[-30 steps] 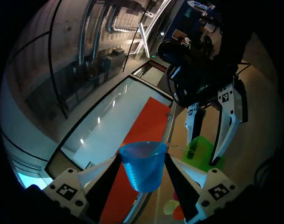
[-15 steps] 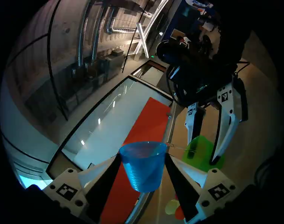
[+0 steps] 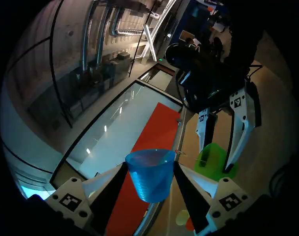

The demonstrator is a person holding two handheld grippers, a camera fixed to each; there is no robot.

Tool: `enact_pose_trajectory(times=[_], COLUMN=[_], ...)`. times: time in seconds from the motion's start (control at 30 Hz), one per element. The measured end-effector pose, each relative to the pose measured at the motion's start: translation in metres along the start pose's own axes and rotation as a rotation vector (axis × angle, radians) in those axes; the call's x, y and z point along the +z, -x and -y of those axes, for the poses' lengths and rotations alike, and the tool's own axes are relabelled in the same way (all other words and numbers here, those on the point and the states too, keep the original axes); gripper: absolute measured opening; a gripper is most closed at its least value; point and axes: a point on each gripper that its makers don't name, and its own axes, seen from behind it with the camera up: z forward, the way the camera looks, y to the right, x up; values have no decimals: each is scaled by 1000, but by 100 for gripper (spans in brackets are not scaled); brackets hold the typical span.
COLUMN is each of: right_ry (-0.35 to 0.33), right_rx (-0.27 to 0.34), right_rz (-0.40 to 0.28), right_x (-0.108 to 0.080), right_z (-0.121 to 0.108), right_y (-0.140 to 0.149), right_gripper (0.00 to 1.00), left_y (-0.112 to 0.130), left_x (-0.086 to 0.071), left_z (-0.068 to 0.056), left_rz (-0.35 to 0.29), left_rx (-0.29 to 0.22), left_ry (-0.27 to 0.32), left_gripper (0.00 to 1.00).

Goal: Pour water

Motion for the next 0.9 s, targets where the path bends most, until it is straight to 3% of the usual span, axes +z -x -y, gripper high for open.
enact_pose_trajectory(times=[0.9], right_ry=[1], right_rx=[-6], right_rz=[3], right_x=[-2], right_z=[-1], right_y=[2], right_gripper=[90], left_y=[-3], left_x=[-1], left_z=[1], left_rz=[-4], left_rx=[20], left_ry=[4], left_gripper=[85])
